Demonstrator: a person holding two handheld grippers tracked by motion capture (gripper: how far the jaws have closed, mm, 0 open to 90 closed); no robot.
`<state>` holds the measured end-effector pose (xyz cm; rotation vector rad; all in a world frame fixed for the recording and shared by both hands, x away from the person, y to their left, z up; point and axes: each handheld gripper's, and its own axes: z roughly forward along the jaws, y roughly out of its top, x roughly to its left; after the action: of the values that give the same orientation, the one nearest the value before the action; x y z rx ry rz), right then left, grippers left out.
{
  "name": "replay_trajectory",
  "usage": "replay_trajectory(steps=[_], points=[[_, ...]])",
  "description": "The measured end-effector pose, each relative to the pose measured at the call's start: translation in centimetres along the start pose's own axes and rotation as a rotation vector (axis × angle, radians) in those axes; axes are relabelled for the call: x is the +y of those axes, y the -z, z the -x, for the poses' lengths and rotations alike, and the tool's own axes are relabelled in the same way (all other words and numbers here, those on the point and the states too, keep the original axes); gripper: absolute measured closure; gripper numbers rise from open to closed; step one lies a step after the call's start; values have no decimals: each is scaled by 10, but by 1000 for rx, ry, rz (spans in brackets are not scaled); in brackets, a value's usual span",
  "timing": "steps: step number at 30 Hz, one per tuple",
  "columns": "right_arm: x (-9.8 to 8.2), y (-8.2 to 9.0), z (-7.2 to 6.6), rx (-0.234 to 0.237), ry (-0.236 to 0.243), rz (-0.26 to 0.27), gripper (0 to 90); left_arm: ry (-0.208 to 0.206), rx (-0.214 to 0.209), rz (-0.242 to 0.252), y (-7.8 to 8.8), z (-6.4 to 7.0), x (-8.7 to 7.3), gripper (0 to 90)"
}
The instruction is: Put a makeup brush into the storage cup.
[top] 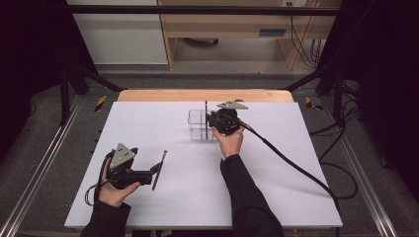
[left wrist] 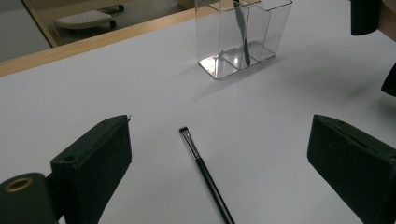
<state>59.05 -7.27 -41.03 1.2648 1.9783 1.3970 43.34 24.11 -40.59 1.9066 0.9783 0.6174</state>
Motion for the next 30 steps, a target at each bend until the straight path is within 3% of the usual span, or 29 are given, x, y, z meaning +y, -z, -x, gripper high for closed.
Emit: replay_trajectory(steps=[15,21,24,30], points=[[2,37,-5,63,54,29,267,1,3,-3,0,0,0,56],[1,57,-4,66,69,36,196,2,3,-6,-1,0,-1,56],[-1,67,-3,91,70,36,175,3,3,-3,-1,1,-1,56],[-6,86,-3,95,105,28,145,3,2,-5,-1,1,-1,56]])
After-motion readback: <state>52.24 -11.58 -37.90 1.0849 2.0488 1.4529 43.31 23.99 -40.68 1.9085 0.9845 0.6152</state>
